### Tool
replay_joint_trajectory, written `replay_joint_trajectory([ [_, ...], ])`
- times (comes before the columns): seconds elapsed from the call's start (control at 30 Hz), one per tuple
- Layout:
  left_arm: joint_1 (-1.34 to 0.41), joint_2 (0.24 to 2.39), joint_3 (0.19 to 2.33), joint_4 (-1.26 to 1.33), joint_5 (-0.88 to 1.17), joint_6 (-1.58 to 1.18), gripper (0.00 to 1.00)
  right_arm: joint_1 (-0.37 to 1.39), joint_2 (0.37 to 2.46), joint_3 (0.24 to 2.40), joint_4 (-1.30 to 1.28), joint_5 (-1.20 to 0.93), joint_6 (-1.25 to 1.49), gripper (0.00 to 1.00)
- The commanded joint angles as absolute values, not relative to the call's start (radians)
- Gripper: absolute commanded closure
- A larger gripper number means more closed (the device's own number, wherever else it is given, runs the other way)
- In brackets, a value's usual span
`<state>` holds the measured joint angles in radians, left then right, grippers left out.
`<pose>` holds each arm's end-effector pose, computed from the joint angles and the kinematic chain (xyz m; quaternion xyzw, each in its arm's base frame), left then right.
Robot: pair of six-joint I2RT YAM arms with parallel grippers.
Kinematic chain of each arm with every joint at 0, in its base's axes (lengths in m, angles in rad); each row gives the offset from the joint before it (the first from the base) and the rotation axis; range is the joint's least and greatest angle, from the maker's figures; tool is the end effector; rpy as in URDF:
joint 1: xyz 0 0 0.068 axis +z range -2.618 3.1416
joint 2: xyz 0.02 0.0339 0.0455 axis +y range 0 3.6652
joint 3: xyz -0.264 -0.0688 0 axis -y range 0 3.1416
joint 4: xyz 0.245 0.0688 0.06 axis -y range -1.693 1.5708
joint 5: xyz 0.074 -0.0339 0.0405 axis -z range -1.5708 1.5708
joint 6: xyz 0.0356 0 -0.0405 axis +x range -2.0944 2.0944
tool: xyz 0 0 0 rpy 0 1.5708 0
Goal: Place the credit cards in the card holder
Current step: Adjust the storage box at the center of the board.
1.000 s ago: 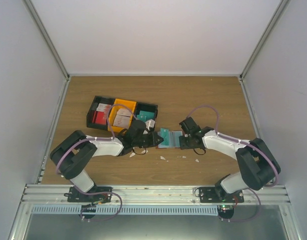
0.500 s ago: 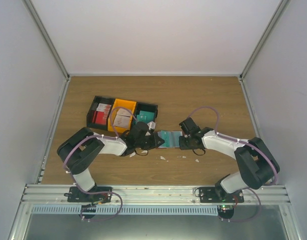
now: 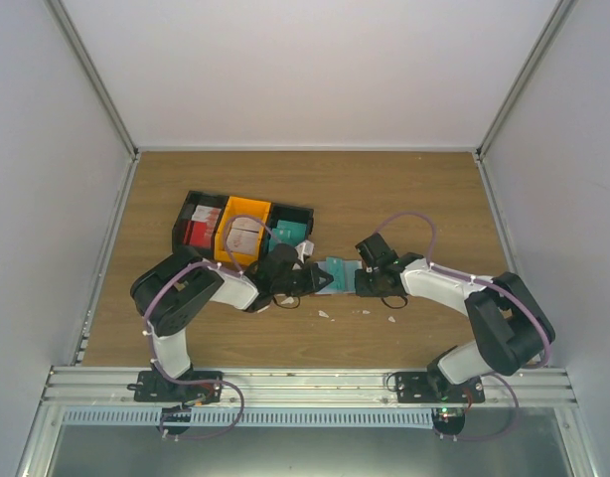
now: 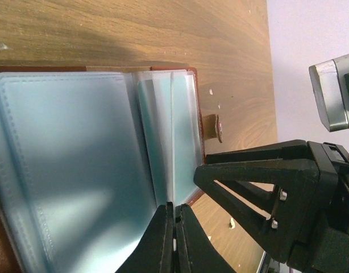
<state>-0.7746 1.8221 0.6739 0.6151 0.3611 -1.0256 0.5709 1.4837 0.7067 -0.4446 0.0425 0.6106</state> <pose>0.2294 -0.2421 0.1158 -0.0186 0.8587 -0.4791 0.1810 0.2122 0.1345 0.1445 0.0232 0.9843 0.0794 0.1559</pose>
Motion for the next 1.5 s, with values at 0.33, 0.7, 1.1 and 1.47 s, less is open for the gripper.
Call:
replay_joint_trajectory([
  [0.33,-0.808,1.749,0.703,0.428,0.149,-0.990,1.00,0.572,1.540,0.667,-0.502,0.034,0.634,0.80],
  [0.7,-0.804,1.706,0.706,0.361,0.072,-0.980,1.00,0.572,1.539,0.668,-0.494,0.031,0.629,0.80],
  [1.1,-0.775,1.675,0.680,0.407,0.106,-0.966,1.00,0.574,1.535,0.675,-0.482,0.014,0.626,0.81],
  [1.47,-0.668,1.640,0.649,0.369,0.104,-0.942,1.00,0.574,1.539,0.668,-0.471,0.007,0.618,0.81],
])
